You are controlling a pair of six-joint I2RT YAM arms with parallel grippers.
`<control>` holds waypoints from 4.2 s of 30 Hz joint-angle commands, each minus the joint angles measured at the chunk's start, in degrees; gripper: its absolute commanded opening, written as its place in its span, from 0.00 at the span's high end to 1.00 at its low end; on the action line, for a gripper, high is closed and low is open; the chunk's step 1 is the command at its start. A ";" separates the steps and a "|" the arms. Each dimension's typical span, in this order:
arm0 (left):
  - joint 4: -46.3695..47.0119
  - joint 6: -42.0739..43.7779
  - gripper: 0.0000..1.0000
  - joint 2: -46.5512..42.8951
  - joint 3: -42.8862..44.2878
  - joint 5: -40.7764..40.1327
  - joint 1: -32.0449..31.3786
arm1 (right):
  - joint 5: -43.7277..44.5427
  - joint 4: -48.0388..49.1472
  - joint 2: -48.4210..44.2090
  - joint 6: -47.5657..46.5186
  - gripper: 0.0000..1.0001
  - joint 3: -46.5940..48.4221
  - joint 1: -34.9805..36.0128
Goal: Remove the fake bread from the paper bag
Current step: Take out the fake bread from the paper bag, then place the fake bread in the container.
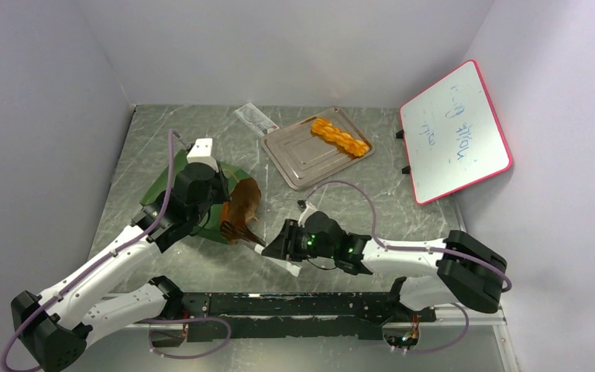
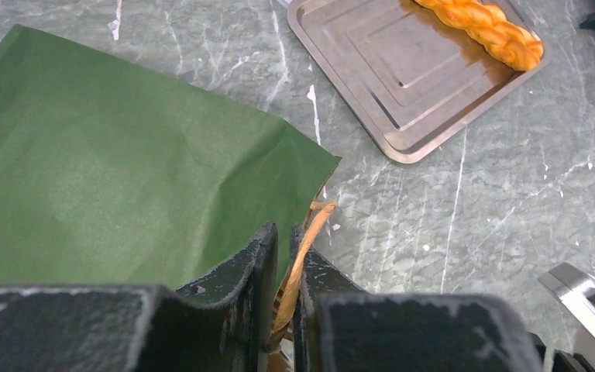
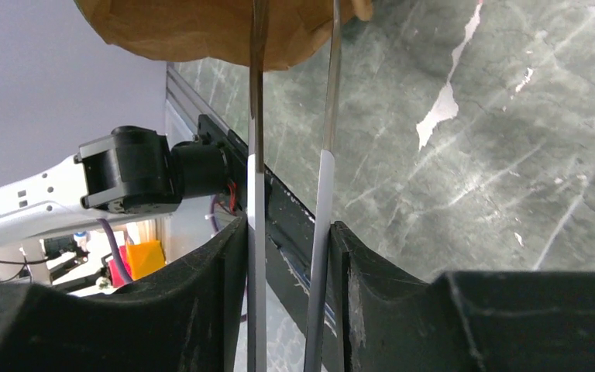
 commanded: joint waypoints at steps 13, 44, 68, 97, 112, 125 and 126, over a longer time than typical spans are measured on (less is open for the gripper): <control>0.90 -0.09 0.93 -1.39 0.68 2.92 -0.42 | -7.39 17.50 12.86 2.77 0.59 3.68 -6.56; 1.66 -4.71 0.93 0.85 -0.92 -3.07 -0.38 | -10.41 30.77 17.66 6.71 1.00 -0.16 -9.31; 4.55 -9.57 0.93 12.51 5.57 -17.42 0.07 | 2.22 -15.56 -35.64 5.38 1.00 -13.08 -7.91; 4.66 -9.41 0.93 9.20 1.89 -6.66 5.65 | 11.00 2.61 -11.70 4.52 1.00 -0.61 -25.36; 2.14 -9.33 0.93 5.43 0.77 -5.42 1.99 | 2.02 21.90 24.04 15.62 0.95 16.55 -33.35; 2.28 -9.23 0.93 4.33 -0.31 -5.64 1.76 | 1.30 26.41 28.07 18.91 0.64 13.95 -33.37; 2.24 -9.31 0.93 4.26 -0.33 -5.60 1.76 | 0.83 26.29 28.26 18.96 0.63 14.10 -33.37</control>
